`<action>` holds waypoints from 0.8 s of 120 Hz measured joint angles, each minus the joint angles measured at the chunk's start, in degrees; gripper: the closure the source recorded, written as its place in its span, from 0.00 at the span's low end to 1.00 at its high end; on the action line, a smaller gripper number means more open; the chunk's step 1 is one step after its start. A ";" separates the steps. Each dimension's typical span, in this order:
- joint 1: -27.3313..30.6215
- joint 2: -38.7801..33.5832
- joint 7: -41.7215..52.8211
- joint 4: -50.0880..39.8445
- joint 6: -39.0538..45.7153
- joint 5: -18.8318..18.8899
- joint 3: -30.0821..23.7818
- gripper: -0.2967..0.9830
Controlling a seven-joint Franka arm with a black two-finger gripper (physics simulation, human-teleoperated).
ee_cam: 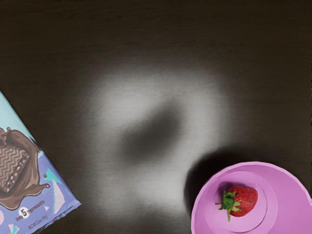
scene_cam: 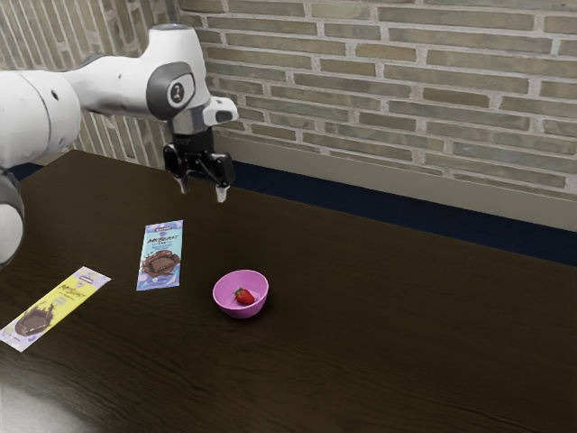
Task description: Take strawberry from the bowl
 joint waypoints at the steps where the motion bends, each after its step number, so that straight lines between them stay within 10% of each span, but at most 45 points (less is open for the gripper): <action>1: -0.10 0.20 -0.38 -0.06 0.38 -0.12 0.01 0.25; 96: -3.88 12.06 -53.88 -3.49 17.50 -7.75 0.11 0.26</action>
